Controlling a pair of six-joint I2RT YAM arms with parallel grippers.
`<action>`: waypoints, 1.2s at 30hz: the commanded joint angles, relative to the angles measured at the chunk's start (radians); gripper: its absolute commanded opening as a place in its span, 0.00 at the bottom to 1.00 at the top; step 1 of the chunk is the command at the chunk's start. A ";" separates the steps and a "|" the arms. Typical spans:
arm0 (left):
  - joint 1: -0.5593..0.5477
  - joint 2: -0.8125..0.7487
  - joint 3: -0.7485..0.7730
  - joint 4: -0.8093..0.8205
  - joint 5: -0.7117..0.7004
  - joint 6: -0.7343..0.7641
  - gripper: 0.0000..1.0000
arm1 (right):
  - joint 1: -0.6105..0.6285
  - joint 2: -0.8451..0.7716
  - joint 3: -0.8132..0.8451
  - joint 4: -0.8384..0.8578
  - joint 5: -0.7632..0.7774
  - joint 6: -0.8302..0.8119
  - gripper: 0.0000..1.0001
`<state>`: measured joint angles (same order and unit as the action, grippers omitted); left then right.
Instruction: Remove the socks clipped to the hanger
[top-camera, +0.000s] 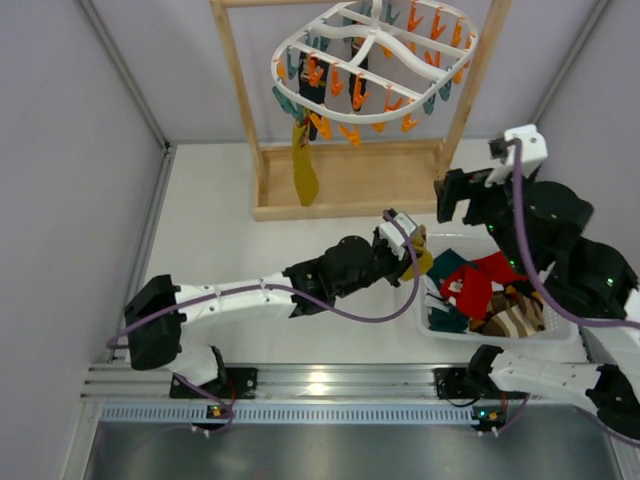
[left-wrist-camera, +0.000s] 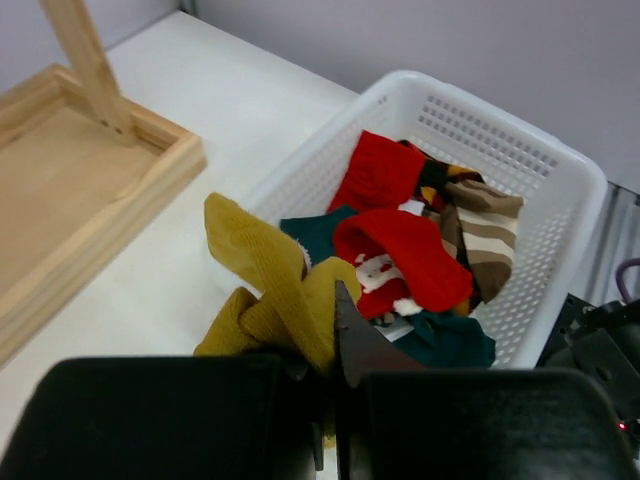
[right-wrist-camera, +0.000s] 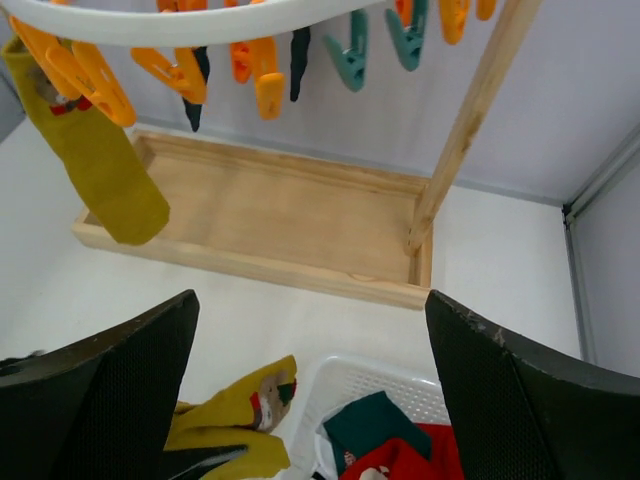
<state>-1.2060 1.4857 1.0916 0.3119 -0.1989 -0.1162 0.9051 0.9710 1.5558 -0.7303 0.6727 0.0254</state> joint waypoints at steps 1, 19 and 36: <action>0.008 0.092 0.100 0.009 0.177 -0.051 0.00 | 0.002 -0.080 -0.013 -0.066 0.039 0.050 0.91; 0.011 0.478 0.614 -0.409 0.310 -0.020 0.69 | 0.000 -0.164 -0.080 -0.107 0.114 0.068 0.93; 0.285 -0.122 -0.129 -0.270 -0.244 -0.175 0.99 | -0.002 -0.112 -0.171 0.066 0.050 0.080 0.95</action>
<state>-1.0077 1.4361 1.0679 -0.0807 -0.4278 -0.2478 0.9047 0.8722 1.3872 -0.7513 0.7536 0.0910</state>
